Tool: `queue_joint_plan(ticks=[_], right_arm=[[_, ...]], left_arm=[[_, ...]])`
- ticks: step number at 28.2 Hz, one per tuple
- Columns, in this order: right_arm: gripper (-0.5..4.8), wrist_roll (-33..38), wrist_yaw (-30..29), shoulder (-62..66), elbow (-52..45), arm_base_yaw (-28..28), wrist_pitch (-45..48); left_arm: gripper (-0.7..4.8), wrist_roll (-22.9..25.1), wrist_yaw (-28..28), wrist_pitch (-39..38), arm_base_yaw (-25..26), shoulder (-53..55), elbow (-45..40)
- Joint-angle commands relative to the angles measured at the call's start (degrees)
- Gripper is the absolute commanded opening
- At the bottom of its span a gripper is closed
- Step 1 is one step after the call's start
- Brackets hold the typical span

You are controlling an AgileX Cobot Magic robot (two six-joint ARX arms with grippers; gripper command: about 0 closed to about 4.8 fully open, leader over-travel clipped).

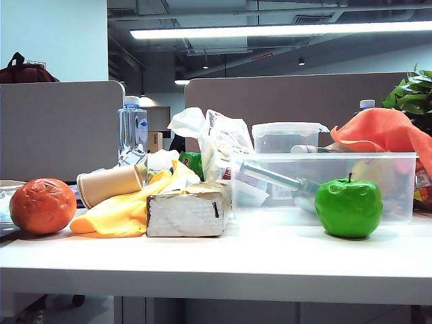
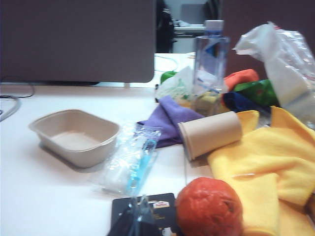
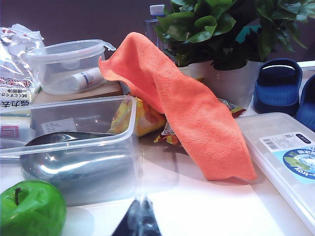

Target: Pick up the metal ice scoop from the table and place it inside the transparent plastic box.

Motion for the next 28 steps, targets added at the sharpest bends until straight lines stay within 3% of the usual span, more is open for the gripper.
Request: queue_joint_plan(ticks=[1,28], right_arm=[[-0.01,0.0,0.0,0.0,0.1,0.0,0.6],[-0.01,0.0,0.0,0.0,0.1,0.0,0.6]], left_arm=[[-0.05,0.5,2.4,0.5,0.2,0.0,0.1],[-0.06,0.9,4.2,0.1,0.2,0.0,0.2]])
